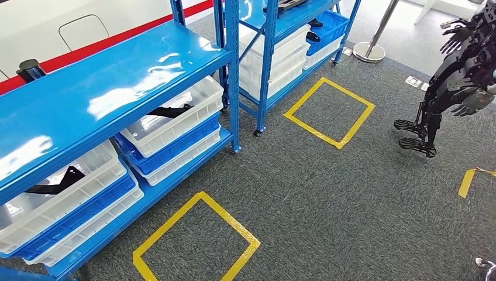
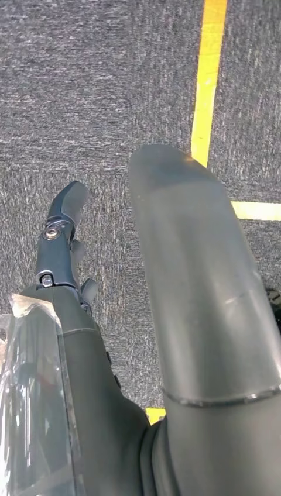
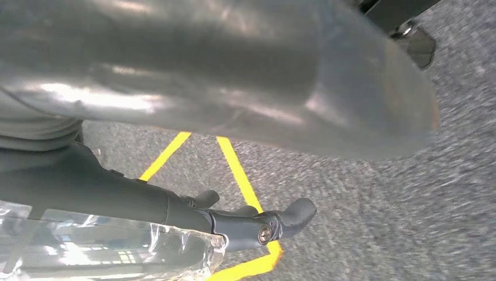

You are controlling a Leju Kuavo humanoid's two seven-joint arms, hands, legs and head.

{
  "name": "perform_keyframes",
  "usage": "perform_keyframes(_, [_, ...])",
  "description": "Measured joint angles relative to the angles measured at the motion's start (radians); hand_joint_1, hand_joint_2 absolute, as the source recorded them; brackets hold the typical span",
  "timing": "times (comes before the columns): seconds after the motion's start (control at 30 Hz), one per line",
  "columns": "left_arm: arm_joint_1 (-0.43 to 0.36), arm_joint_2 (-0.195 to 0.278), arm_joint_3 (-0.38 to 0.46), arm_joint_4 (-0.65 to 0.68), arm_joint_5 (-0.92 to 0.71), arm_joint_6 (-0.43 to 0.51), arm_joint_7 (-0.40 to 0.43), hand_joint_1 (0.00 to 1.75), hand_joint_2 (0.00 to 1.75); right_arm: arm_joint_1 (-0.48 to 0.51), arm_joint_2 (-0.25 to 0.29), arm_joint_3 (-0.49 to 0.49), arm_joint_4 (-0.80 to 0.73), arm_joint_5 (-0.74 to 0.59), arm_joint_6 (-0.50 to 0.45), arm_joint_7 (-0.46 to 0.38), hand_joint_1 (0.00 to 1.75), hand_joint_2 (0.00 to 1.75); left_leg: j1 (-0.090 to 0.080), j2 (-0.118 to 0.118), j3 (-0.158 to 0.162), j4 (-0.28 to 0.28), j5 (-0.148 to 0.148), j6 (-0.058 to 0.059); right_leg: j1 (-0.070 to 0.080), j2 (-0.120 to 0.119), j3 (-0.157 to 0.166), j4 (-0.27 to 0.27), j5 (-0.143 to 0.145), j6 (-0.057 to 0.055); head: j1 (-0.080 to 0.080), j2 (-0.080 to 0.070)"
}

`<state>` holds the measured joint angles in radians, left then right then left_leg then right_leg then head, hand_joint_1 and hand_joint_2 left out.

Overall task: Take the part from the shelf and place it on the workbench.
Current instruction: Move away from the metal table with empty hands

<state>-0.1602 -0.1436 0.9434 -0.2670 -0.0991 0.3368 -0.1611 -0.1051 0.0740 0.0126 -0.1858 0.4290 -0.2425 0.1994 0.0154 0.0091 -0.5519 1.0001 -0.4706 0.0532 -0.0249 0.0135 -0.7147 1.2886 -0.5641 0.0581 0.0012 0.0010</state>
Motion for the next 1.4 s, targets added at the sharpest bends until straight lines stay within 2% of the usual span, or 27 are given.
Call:
perform_keyframes(0.03, [0.0, 0.0, -0.001, 0.0, 0.0, 0.0, 0.001, 0.0, 0.0, 0.002, -0.001, -0.001, 0.0, 0.0, -0.001, -0.001, 0.0, 0.0, 0.002, 0.003, 0.001, 0.001, -0.001, -0.003, -0.003, -0.002, 0.008, -0.011, 0.009, 0.008, 0.0, 0.0])
perform_keyframes(0.1, [-0.001, -0.001, -0.003, 0.0, 0.0, 0.0, 0.002, 0.0, 0.0, 0.004, -0.004, -0.004, 0.0, 0.0, -0.003, -0.002, 0.0, 0.0, 0.007, 0.006, 0.004, 0.003, -0.005, -0.014, -0.01, -0.01, 0.078, -0.14, 0.057, 0.028, 0.0, 0.0])
perform_keyframes(0.13, [-0.001, -0.001, -0.003, 0.0, 0.0, 0.0, 0.002, 0.0, 0.0, 0.003, -0.004, -0.005, 0.0, 0.0, -0.004, -0.002, 0.0, 0.0, 0.007, 0.006, 0.005, 0.006, -0.008, -0.023, -0.011, -0.015, 0.113, -0.207, 0.078, 0.033, 0.001, 0.0])
perform_keyframes(0.17, [-0.002, 0.0, -0.004, 0.0, -0.001, 0.0, 0.003, 0.0, 0.0, 0.002, -0.003, -0.005, 0.0, 0.0, -0.006, -0.003, 0.0, 0.0, 0.006, 0.007, 0.006, 0.008, -0.011, -0.032, -0.011, -0.017, 0.139, -0.253, 0.091, 0.03, 0.001, 0.0])
perform_keyframes(0.2, [-0.003, 0.0, -0.005, 0.0, -0.001, 0.0, 0.003, 0.0, 0.0, 0.002, -0.002, -0.006, 0.0, 0.0, -0.006, -0.003, 0.0, 0.0, 0.005, 0.007, 0.007, 0.009, -0.014, -0.04, -0.01, -0.018, 0.15, -0.273, 0.095, 0.022, 0.001, 0.0])
perform_keyframes(0.27, [-0.004, 0.001, -0.008, 0.0, -0.002, 0.0, 0.004, 0.0, 0.0, 0.003, -0.003, -0.006, 0.0, 0.0, -0.007, -0.004, 0.0, 0.0, 0.006, 0.007, 0.009, 0.005, -0.013, -0.053, -0.006, -0.013, 0.149, -0.27, 0.094, -0.002, 0.0, 0.0])
perform_keyframes(0.33, [-0.005, 0.0, -0.011, 0.0, -0.002, -0.001, 0.004, 0.0, 0.0, 0.004, -0.004, -0.007, 0.0, 0.001, -0.008, -0.004, 0.0, 0.0, 0.012, 0.006, 0.003, 0.021, -0.028, -0.062, -0.007, -0.011, 0.148, -0.27, 0.096, -0.02, 0.0, 0.0])
perform_keyframes(0.4, [-0.005, -0.001, -0.013, 0.0, -0.002, -0.002, 0.005, 0.0, 0.0, 0.004, -0.004, -0.007, 0.0, 0.002, -0.008, -0.004, 0.0, 0.0, 0.014, 0.001, -0.039, 0.112, -0.084, -0.065, -0.006, -0.01, 0.149, -0.272, 0.097, -0.034, -0.001, 0.0])
perform_keyframes(0.47, [-0.004, 0.0, -0.013, 0.0, -0.002, -0.004, 0.005, 0.0, 0.0, 0.004, -0.004, -0.007, 0.0, 0.004, -0.008, -0.004, 0.0, 0.0, 0.014, -0.004, -0.109, 0.251, -0.145, -0.065, 0.002, -0.009, 0.148, -0.271, 0.095, -0.043, -0.001, 0.0])
perform_keyframes(0.5, [-0.003, 0.0, -0.013, 0.0, -0.002, -0.005, 0.005, 0.0, 0.0, 0.004, -0.004, -0.007, 0.0, 0.005, -0.008, -0.004, 0.0, 0.0, 0.013, -0.006, -0.132, 0.293, -0.153, -0.063, 0.006, -0.008, 0.149, -0.271, 0.095, -0.045, -0.001, 0.0])
perform_keyframes(0.53, [-0.002, 0.0, -0.013, 0.0, -0.002, -0.007, 0.006, 0.0, 0.0, 0.004, -0.004, -0.008, 0.0, 0.006, -0.008, -0.004, 0.0, 0.0, 0.013, -0.007, -0.138, 0.299, -0.142, -0.059, 0.01, -0.006, 0.15, -0.271, 0.095, -0.047, -0.001, 0.0])
perform_keyframes(0.57, [-0.001, 0.0, -0.013, 0.0, -0.002, -0.009, 0.006, 0.0, 0.0, 0.004, -0.005, -0.008, 0.0, 0.006, -0.008, -0.004, 0.0, 0.0, 0.011, -0.008, -0.124, 0.263, -0.112, -0.054, 0.012, -0.004, 0.152, -0.271, 0.094, -0.047, -0.001, 0.0])
perform_keyframes(0.63, [-0.001, 0.0, -0.013, 0.0, -0.002, -0.01, 0.006, 0.0, 0.0, 0.003, -0.004, -0.009, 0.0, 0.007, -0.008, -0.004, 0.0, 0.0, 0.005, -0.011, -0.062, 0.131, -0.042, -0.037, 0.016, 0.0, 0.156, -0.271, 0.092, -0.048, 0.0, 0.0])
perform_keyframes(0.67, [-0.002, 0.001, -0.013, 0.0, -0.002, -0.01, 0.006, 0.0, 0.0, 0.003, -0.004, -0.01, 0.0, 0.007, -0.009, -0.004, 0.0, 0.0, 0.001, -0.011, -0.036, 0.074, -0.022, -0.032, 0.019, 0.002, 0.157, -0.27, 0.091, -0.047, 0.0, 0.0])
perform_keyframes(0.73, [-0.004, 0.001, -0.014, 0.0, -0.005, -0.011, 0.006, 0.0, 0.0, 0.004, -0.003, -0.013, 0.0, 0.004, -0.012, -0.005, 0.0, 0.0, -0.008, -0.012, -0.016, 0.028, -0.014, -0.026, 0.021, 0.002, 0.155, -0.27, 0.09, -0.039, 0.0, 0.0])
perform_keyframes(0.83, [-0.005, -0.001, -0.017, 0.0, -0.013, -0.011, 0.009, 0.0, 0.0, 0.008, -0.004, -0.02, 0.0, -0.001, -0.017, -0.009, 0.0, 0.0, -0.01, -0.009, -0.01, 0.012, -0.005, -0.016, 0.017, 0.0, 0.147, -0.259, 0.083, -0.023, 0.001, 0.0])
perform_keyframes(0.9, [-0.006, -0.002, -0.02, 0.0, -0.015, -0.012, 0.01, 0.0, 0.0, 0.01, -0.004, -0.024, 0.0, -0.002, -0.02, -0.011, 0.0, 0.0, -0.006, -0.005, -0.004, 0.002, 0.002, -0.006, 0.015, -0.002, 0.11, -0.184, 0.046, -0.023, 0.002, 0.0])
perform_keyframes(0.97, [-0.008, -0.003, -0.021, 0.0, -0.015, -0.013, 0.011, 0.0, 0.0, 0.013, -0.004, -0.028, 0.0, -0.003, -0.021, -0.012, 0.0, 0.0, -0.006, -0.003, -0.005, 0.001, 0.002, -0.003, 0.013, -0.003, 0.043, -0.05, -0.005, -0.024, 0.003, 0.0])
perform_keyframes(1.0, [-0.008, -0.004, -0.022, 0.0, -0.015, -0.013, 0.011, 0.0, 0.0, 0.016, -0.005, -0.029, 0.0, -0.003, -0.022, -0.012, 0.0, 0.0, -0.006, -0.002, -0.005, 0.002, 0.001, -0.003, 0.011, -0.003, 0.018, 0.0, -0.019, -0.02, 0.003, 0.0])
perform_keyframes(1.03, [-0.008, -0.005, -0.023, 0.0, -0.015, -0.014, 0.012, 0.0, 0.0, 0.018, -0.006, -0.031, 0.0, -0.004, -0.023, -0.012, 0.0, 0.0, -0.006, -0.002, -0.005, 0.002, 0.001, -0.004, 0.01, -0.003, 0.01, 0.014, -0.017, -0.013, 0.003, 0.0])
perform_keyframes(1.07, [-0.008, -0.006, -0.024, 0.0, -0.015, -0.014, 0.012, 0.0, 0.0, 0.02, -0.007, -0.031, 0.0, -0.004, -0.024, -0.012, 0.0, 0.0, -0.005, -0.002, -0.003, 0.002, 0.0, -0.005, 0.007, -0.004, 0.022, -0.015, 0.0, -0.004, 0.003, 0.0])
perform_keyframes(1.13, [-0.008, -0.007, -0.026, 0.0, -0.017, -0.016, 0.012, 0.0, 0.0, 0.02, -0.009, -0.032, 0.0, -0.004, -0.025, -0.014, 0.0, 0.0, -0.005, -0.002, 0.001, 0.004, -0.004, -0.011, 0.002, -0.01, 0.091, -0.157, 0.056, 0.013, 0.003, 0.0])
perform_keyframes(1.17, [-0.008, -0.007, -0.027, 0.0, -0.018, -0.017, 0.013, 0.0, 0.0, 0.019, -0.009, -0.032, 0.0, -0.004, -0.025, -0.014, 0.0, 0.0, -0.007, -0.002, 0.003, 0.004, -0.007, -0.016, 0.002, -0.014, 0.122, -0.22, 0.077, 0.015, 0.003, 0.0])
perform_keyframes(1.2, [-0.009, -0.007, -0.028, 0.0, -0.019, -0.018, 0.013, 0.0, 0.0, 0.019, -0.009, -0.032, 0.0, -0.004, -0.025, -0.015, 0.0, 0.0, -0.01, -0.002, 0.004, 0.005, -0.009, -0.02, 0.003, -0.016, 0.144, -0.262, 0.09, 0.013, 0.002, 0.0])
perform_keyframes(1.23, [-0.01, -0.006, -0.028, 0.0, -0.02, -0.018, 0.013, 0.0, 0.0, 0.019, -0.008, -0.032, 0.0, -0.004, -0.025, -0.015, 0.0, 0.0, -0.012, -0.001, 0.004, 0.006, -0.011, -0.025, 0.004, -0.017, 0.152, -0.277, 0.093, 0.006, 0.002, 0.0])
perform_keyframes(1.33, [-0.01, -0.006, -0.029, 0.0, -0.021, -0.018, 0.014, 0.0, 0.0, 0.022, -0.008, -0.034, 0.0, -0.003, -0.026, -0.016, 0.0, 0.0, -0.01, -0.001, 0.006, 0.004, -0.011, -0.038, 0.006, -0.013, 0.154, -0.278, 0.096, -0.016, 0.001, 0.0])
perform_keyframes(1.4, [-0.011, -0.006, -0.03, 0.0, -0.022, -0.017, 0.014, 0.0, 0.0, 0.023, -0.008, -0.037, 0.0, -0.002, -0.027, -0.016, 0.0, 0.0, -0.006, -0.002, -0.004, 0.03, -0.032, -0.047, 0.001, -0.011, 0.157, -0.282, 0.098, -0.031, 0.0, 0.0])
